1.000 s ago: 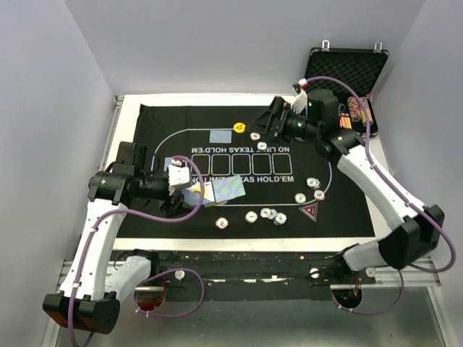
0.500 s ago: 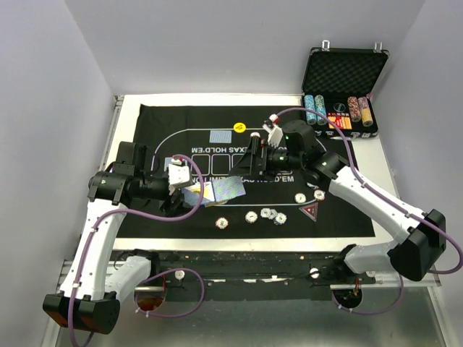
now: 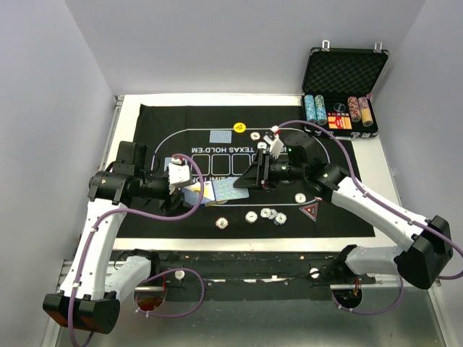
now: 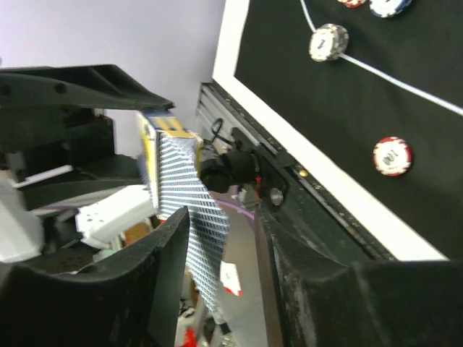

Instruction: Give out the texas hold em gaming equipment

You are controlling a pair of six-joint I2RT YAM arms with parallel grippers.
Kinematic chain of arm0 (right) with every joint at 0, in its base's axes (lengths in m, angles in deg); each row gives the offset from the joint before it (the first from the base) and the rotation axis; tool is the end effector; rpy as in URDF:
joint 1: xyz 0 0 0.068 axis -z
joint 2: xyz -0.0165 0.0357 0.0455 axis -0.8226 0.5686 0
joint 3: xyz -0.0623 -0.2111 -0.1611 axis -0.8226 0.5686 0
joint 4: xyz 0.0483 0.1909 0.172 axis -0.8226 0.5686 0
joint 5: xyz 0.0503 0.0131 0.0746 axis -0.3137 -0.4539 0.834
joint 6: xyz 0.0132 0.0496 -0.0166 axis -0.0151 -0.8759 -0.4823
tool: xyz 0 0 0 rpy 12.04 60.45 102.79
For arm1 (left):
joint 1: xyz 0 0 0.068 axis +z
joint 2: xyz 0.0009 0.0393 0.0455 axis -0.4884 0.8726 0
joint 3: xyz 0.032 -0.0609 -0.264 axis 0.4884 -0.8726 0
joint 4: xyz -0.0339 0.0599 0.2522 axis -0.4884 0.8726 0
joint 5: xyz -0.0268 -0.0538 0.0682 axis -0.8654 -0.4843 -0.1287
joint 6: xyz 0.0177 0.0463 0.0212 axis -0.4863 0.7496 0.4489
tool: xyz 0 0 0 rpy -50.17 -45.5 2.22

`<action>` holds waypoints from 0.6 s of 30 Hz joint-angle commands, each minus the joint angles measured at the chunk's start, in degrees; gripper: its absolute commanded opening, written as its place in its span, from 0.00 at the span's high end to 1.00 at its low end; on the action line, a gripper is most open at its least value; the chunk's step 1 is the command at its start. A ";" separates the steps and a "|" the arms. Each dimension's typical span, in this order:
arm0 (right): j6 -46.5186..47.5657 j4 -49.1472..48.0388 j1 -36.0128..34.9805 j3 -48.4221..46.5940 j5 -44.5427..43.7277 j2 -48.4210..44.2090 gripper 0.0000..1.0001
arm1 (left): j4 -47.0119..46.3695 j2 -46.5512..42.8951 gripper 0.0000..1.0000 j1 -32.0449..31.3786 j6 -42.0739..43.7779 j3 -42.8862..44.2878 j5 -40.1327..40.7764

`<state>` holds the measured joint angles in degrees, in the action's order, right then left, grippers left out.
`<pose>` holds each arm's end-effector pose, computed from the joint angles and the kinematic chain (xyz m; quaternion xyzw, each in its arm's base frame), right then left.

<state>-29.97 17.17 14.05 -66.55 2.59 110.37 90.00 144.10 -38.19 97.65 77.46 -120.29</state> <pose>0.2029 0.2031 0.3138 -0.0457 0.8334 0.5266 0.1616 0.1393 -0.0522 0.3485 0.5443 0.6606 -0.3407 0.3888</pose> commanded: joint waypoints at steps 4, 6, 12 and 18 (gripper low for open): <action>-3.22 -2.47 -0.45 0.34 0.53 -3.75 0.73 | -1.95 -0.01 0.80 0.25 -0.24 1.21 -2.82; -3.40 -2.38 -0.45 0.34 0.18 -4.02 0.78 | -1.95 -0.01 0.81 0.16 -0.41 1.38 -2.82; -4.01 -0.45 -0.45 0.25 -0.70 -4.99 0.84 | -1.78 -0.18 0.80 0.16 -0.24 1.56 -2.64; -1.73 5.25 -0.19 -1.94 -2.63 -6.13 0.92 | -1.78 -0.27 0.81 0.16 -0.24 1.30 -2.64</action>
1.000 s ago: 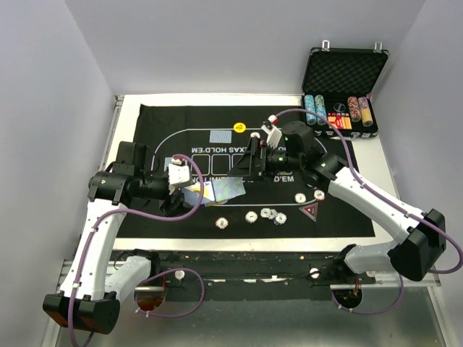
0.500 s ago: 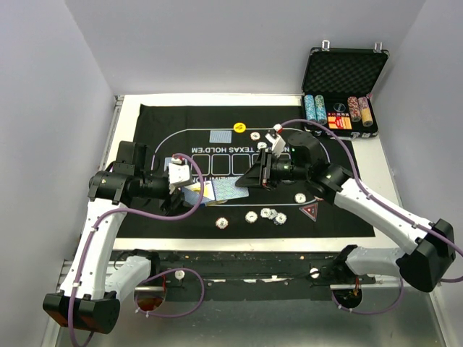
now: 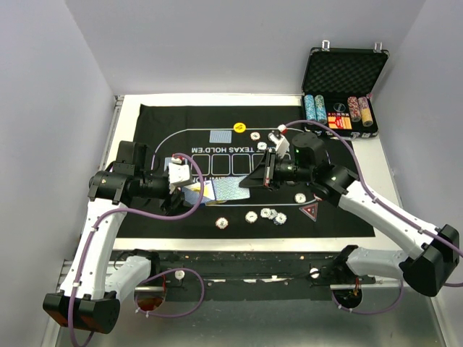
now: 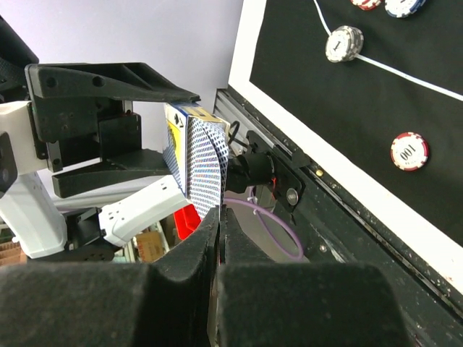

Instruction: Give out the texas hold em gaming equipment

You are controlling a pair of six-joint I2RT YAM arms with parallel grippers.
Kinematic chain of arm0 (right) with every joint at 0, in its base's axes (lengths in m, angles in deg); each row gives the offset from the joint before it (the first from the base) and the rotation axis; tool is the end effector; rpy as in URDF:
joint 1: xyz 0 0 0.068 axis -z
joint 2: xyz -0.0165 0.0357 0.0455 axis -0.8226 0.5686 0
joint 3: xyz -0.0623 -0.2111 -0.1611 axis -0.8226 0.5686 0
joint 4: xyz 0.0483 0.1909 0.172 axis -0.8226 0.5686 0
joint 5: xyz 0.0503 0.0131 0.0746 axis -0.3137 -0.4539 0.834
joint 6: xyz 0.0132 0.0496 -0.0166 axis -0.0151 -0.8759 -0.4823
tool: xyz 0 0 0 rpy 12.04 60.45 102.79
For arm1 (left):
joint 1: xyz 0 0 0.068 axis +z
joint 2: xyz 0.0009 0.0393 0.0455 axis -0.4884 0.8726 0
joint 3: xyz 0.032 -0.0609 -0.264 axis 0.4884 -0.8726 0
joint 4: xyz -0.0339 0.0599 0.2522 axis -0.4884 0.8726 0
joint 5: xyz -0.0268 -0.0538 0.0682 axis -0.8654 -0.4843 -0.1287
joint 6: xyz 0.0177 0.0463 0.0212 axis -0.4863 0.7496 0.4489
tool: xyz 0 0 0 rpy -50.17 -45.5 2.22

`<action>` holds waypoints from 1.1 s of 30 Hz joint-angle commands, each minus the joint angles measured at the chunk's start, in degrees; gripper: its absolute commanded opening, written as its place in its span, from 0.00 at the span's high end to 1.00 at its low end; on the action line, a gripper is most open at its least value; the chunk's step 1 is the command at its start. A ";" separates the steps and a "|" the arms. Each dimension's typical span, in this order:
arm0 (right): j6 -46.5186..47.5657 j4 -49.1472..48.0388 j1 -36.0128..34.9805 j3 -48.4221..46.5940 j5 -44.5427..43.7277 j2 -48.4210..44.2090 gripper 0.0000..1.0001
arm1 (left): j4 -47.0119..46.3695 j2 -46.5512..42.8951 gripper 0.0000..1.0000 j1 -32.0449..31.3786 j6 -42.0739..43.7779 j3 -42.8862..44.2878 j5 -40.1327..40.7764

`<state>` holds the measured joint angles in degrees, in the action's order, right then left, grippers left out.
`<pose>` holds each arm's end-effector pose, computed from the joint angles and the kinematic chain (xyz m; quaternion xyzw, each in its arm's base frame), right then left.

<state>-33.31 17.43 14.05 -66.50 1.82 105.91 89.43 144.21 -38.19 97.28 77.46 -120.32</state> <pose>0.1909 0.1920 0.3330 -0.0286 0.8181 0.5474 0.1740 0.1406 -0.0524 0.3488 0.5433 0.6605 -0.3404 0.3908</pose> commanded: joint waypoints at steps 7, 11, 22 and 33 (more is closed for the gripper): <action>3.46 8.69 0.78 -6.02 -3.70 -2.37 0.95 | -1.12 -0.38 0.80 0.25 0.22 1.56 -2.53; 4.95 12.19 1.31 -9.36 -5.47 -2.73 0.99 | -0.86 -0.56 0.81 0.25 0.49 1.47 -2.45; 9.87 16.25 16.50 -7.44 -0.73 -3.25 0.99 | -0.42 -0.73 0.81 0.25 0.75 2.00 -2.53; 11.20 4.58 23.19 10.48 -3.71 5.26 0.99 | -0.24 -1.17 0.81 0.25 0.40 2.26 -2.89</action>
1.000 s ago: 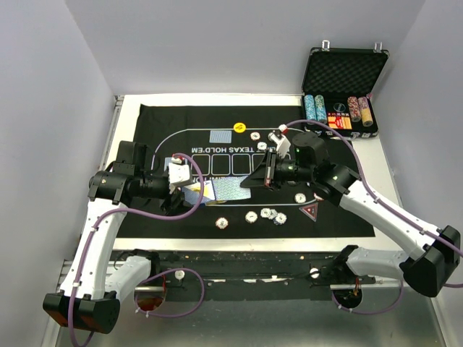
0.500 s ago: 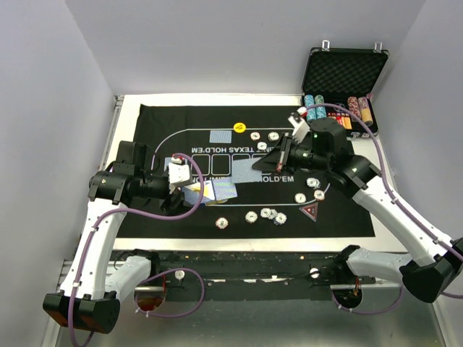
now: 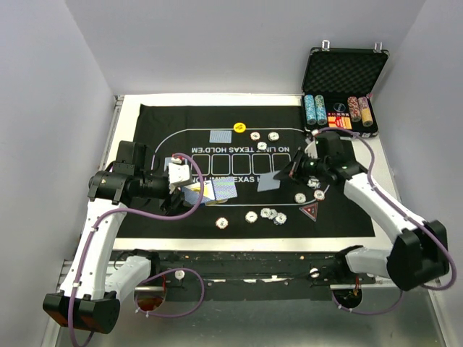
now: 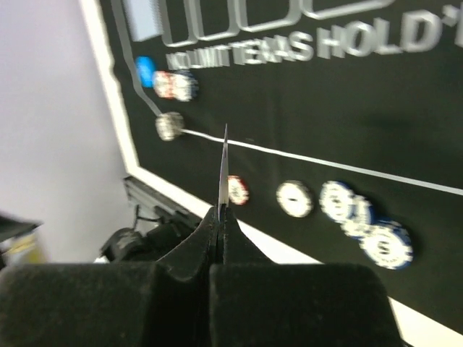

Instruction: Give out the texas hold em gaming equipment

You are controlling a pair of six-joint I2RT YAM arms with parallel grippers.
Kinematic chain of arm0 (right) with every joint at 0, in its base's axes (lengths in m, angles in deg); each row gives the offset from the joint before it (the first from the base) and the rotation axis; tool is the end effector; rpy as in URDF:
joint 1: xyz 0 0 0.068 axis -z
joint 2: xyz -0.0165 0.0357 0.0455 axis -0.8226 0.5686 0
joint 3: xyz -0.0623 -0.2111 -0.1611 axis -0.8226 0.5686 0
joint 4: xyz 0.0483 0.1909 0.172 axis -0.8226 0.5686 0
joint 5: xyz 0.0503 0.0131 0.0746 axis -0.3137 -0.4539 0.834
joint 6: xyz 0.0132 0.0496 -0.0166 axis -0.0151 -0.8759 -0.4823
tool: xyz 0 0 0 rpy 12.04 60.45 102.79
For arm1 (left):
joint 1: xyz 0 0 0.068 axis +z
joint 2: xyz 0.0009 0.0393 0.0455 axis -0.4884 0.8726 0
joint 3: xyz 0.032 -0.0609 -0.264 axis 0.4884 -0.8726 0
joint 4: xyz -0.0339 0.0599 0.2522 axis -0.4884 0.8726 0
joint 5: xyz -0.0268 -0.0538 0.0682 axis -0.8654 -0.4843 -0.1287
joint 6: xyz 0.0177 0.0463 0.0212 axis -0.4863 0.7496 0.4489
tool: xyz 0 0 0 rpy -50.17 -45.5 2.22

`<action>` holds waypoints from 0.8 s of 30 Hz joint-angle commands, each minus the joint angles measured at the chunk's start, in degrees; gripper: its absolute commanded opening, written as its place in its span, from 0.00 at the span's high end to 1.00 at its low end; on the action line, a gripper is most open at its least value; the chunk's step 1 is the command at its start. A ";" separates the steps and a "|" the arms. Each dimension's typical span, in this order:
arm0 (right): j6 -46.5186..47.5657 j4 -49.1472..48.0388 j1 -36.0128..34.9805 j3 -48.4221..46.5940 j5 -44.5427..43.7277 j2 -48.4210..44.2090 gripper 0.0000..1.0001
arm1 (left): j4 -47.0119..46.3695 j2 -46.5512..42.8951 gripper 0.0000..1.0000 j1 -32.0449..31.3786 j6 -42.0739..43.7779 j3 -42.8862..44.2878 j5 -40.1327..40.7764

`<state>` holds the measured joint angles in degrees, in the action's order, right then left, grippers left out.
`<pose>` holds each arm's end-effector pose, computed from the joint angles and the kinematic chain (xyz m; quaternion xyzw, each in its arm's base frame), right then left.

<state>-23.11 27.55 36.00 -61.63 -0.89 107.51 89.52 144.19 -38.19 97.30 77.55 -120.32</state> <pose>0.2416 0.1027 0.2810 0.1152 0.8773 0.4103 0.2205 0.1403 -0.0524 0.3492 0.5435 0.6603 -0.3403 0.3909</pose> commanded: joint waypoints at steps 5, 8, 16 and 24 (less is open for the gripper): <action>1.16 -10.47 1.60 8.78 -3.55 8.24 0.99 | -0.07 -1.50 0.80 0.25 0.47 2.00 -2.80; 2.39 -10.74 1.95 7.99 -5.31 10.61 0.99 | 0.02 -1.41 0.81 0.16 0.64 2.09 -2.80; 5.73 -10.83 2.30 7.11 -11.45 15.62 0.99 | 0.02 -1.33 0.81 0.16 0.64 1.74 -2.97; 8.98 -6.96 2.30 9.57 -20.33 14.58 0.99 | 0.38 -1.41 0.81 0.25 0.99 1.91 -2.88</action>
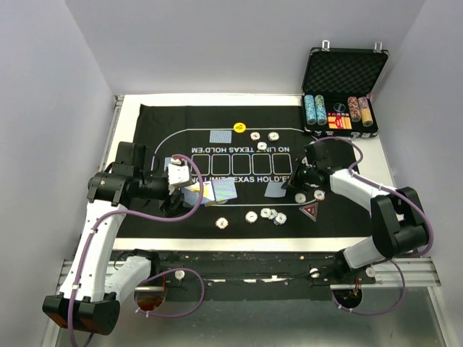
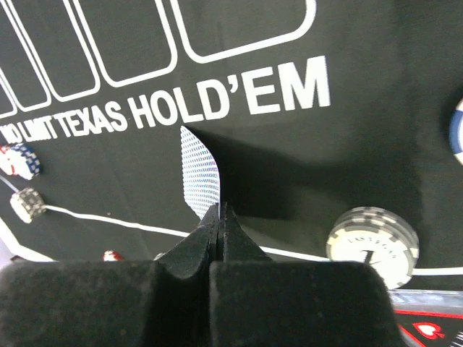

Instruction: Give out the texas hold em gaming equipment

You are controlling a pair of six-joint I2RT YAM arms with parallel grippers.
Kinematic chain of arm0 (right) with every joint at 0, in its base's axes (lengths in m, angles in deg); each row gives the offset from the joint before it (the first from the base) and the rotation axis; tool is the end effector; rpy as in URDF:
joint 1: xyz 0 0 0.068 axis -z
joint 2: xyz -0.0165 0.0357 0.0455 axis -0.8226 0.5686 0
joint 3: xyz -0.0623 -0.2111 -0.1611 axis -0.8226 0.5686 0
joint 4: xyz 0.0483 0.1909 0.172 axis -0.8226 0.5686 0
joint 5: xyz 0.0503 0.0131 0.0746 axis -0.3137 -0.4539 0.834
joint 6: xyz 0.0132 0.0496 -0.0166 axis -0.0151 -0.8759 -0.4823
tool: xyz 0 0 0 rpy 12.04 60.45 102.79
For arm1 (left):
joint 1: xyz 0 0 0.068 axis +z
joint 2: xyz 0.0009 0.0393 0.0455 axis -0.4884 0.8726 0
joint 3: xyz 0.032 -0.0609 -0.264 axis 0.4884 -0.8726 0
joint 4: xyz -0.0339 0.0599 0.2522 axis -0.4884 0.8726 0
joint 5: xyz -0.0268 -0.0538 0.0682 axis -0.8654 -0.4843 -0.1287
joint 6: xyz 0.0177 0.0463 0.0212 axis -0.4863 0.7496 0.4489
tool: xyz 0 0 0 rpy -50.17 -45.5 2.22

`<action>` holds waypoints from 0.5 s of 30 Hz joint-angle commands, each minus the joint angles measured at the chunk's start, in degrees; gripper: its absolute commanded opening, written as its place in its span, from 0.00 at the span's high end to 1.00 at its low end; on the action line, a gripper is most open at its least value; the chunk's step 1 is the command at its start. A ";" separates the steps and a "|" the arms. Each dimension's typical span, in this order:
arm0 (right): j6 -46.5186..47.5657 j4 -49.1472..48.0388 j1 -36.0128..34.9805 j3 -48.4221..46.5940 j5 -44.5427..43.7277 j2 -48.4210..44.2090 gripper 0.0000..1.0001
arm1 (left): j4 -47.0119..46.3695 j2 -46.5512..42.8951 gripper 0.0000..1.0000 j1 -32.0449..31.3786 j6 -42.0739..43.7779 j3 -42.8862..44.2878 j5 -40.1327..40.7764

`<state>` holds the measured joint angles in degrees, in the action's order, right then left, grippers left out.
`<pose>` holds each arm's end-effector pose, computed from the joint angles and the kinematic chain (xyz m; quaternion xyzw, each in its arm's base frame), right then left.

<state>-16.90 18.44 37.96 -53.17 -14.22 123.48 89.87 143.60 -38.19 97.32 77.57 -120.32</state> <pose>0.2710 0.0944 0.1719 0.1596 0.9337 0.2527 0.1973 0.1374 -0.0519 0.3503 0.5442 0.6592 -0.3392 0.3927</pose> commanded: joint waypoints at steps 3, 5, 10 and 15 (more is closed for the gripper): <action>3.83 3.03 0.42 1.20 -7.71 -1.58 0.99 | 0.02 -0.65 0.81 0.25 0.88 1.63 -2.97; 5.06 3.64 0.34 0.85 -6.93 -0.70 0.89 | 0.02 -0.56 0.81 0.25 0.71 1.80 -3.32; 5.77 5.84 0.34 0.06 -6.66 -0.08 0.65 | 0.11 -0.47 0.81 0.25 0.71 2.24 -3.15; 5.94 9.09 0.34 -1.87 -8.06 -3.33 0.48 | 0.02 -0.21 0.81 0.16 0.44 2.68 -3.32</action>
<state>-12.18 23.25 38.12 -52.91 -19.46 123.00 90.29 143.60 -38.19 97.32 78.01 -120.34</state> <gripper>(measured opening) 0.470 0.714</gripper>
